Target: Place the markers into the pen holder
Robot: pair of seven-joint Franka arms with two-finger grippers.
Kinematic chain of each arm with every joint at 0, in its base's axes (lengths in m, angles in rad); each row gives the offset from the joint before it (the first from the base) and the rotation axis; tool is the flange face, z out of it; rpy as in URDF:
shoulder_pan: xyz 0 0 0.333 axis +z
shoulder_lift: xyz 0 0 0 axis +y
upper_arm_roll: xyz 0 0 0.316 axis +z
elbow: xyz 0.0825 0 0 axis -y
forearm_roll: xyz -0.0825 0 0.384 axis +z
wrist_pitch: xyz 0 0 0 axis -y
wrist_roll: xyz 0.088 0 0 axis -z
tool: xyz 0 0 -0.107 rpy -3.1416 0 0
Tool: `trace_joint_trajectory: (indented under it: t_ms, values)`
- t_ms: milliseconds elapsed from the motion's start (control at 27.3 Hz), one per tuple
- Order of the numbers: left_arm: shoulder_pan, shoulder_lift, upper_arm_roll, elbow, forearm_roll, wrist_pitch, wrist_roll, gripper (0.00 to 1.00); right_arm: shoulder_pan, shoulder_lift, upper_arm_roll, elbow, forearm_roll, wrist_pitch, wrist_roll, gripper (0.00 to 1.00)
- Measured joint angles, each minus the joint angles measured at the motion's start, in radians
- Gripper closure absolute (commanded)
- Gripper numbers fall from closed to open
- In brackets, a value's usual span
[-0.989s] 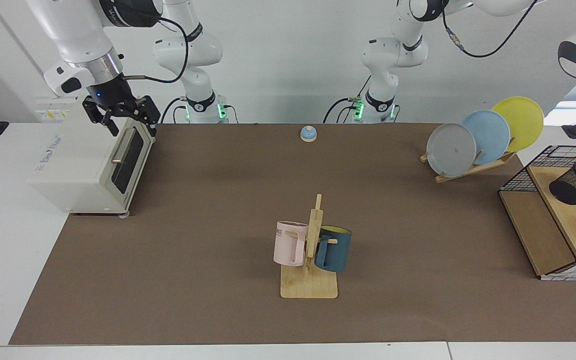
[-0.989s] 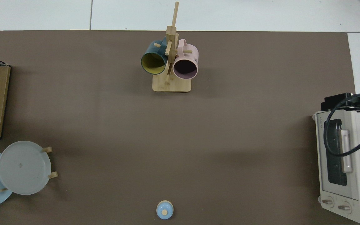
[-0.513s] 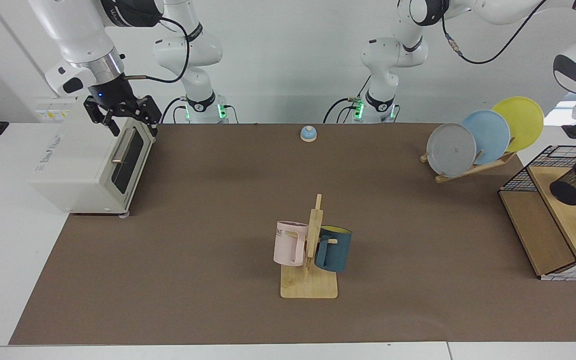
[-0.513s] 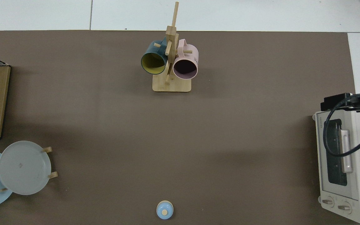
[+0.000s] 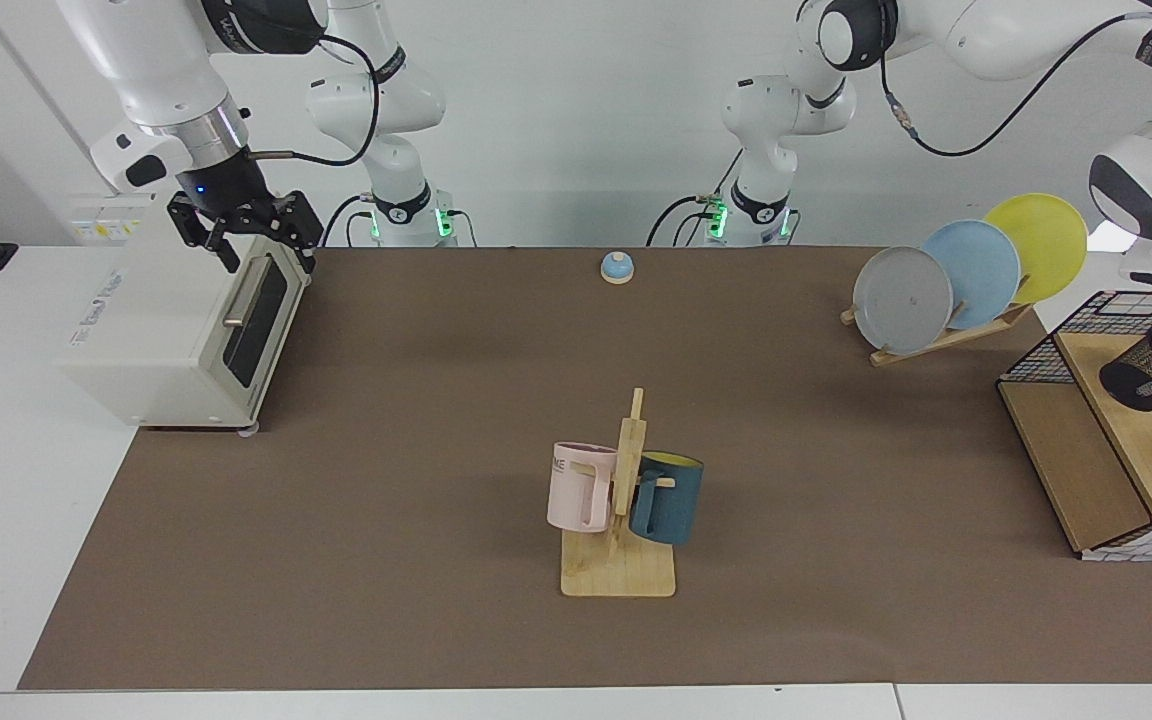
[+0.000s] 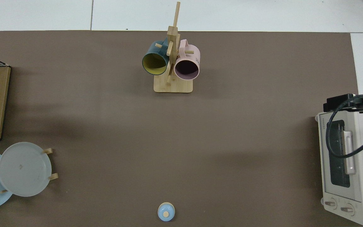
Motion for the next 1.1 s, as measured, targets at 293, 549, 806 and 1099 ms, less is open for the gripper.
trace_joint_trajectory:
  t_ms: [293, 549, 806, 1099]
  values:
    - [-0.029, -0.017, -0.035, 0.019, -0.172, -0.003, -0.094, 0.0, 0.0, 0.0, 0.0, 0.0, 0.0, 0.0, 0.0, 0.0]
    - [-0.044, -0.025, -0.042, 0.016, -0.378, -0.028, -0.261, 0.0, 0.0, 0.0, 0.0, 0.0, 0.0, 0.0, 0.0, 0.0]
    - [-0.127, -0.059, -0.062, -0.033, -0.431, -0.095, -0.577, 0.0, 0.0, 0.0, 0.0, 0.0, 0.0, 0.0, 0.0, 0.0]
    - [-0.138, -0.119, -0.109, -0.108, -0.544, -0.232, -0.997, 0.0, 0.0, 0.0, 0.0, 0.0, 0.0, 0.0, 0.0, 0.0]
